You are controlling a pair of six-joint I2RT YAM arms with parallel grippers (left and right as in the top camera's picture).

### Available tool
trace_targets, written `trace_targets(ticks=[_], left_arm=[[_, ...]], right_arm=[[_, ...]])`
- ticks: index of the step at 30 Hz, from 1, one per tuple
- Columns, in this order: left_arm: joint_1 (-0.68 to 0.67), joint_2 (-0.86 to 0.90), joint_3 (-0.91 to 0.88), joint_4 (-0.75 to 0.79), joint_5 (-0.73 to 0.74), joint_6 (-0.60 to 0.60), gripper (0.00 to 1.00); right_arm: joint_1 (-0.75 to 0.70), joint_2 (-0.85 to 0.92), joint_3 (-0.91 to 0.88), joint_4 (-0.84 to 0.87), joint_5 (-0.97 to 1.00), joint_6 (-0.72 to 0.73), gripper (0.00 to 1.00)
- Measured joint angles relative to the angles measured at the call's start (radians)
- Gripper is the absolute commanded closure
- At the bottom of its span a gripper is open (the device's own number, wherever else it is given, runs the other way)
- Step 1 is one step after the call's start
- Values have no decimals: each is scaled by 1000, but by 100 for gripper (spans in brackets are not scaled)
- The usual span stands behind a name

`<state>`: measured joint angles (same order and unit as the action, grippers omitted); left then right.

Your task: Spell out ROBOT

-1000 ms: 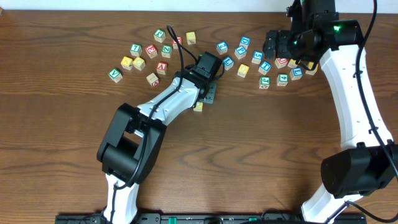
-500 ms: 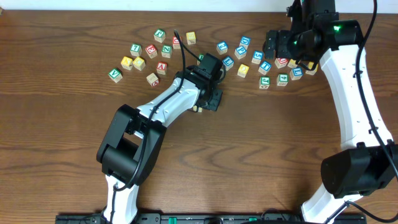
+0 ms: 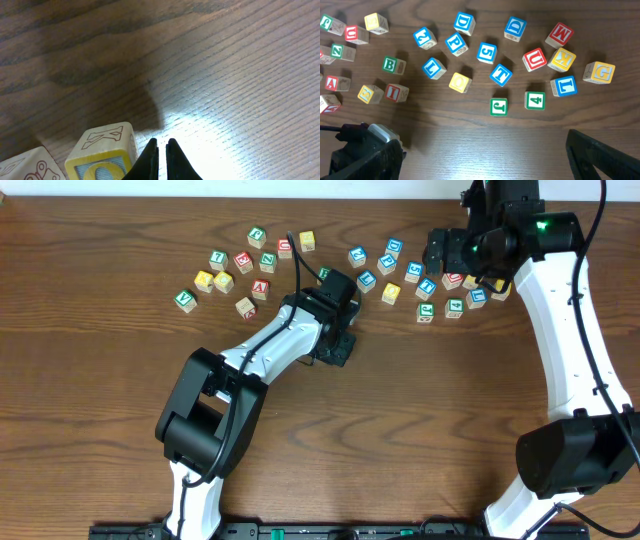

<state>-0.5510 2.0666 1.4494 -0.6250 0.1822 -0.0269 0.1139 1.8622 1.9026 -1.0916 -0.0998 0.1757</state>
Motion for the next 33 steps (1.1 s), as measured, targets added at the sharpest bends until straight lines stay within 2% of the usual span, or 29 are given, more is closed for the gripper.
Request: trace_targets(ticks=[33], left_arm=[[0,0,0,35,-58,-25,92]], right_arm=[[0,0,0,0,0,0,1]])
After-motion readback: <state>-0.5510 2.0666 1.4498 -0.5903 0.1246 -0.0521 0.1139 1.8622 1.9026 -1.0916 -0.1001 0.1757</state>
